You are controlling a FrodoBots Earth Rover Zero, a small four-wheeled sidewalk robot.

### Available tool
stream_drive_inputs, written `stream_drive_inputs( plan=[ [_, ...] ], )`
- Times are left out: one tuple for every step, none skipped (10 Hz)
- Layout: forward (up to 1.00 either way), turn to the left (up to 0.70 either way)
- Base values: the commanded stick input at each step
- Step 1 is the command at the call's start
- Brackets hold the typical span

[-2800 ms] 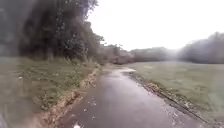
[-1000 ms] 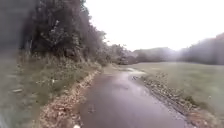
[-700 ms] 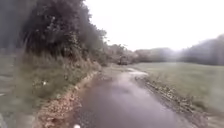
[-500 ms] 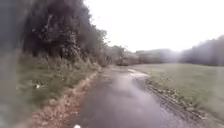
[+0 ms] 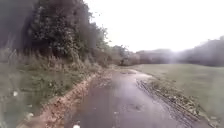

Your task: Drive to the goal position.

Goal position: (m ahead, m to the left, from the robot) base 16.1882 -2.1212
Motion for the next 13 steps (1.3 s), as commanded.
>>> stream_drive_inputs(
  plan=[
    [0.85, -0.25],
    [0.85, -0.15],
    [0.85, -0.02],
    [0.85, 0.0],
    [0.85, 0.0],
    [0.85, 0.0],
    [0.85, -0.03],
    [0.85, -0.06],
    [0.85, -0.07],
    [0.85, -0.12],
    [0.85, -0.22],
    [0.85, -0.23],
    [0.85, -0.23]
  ],
)
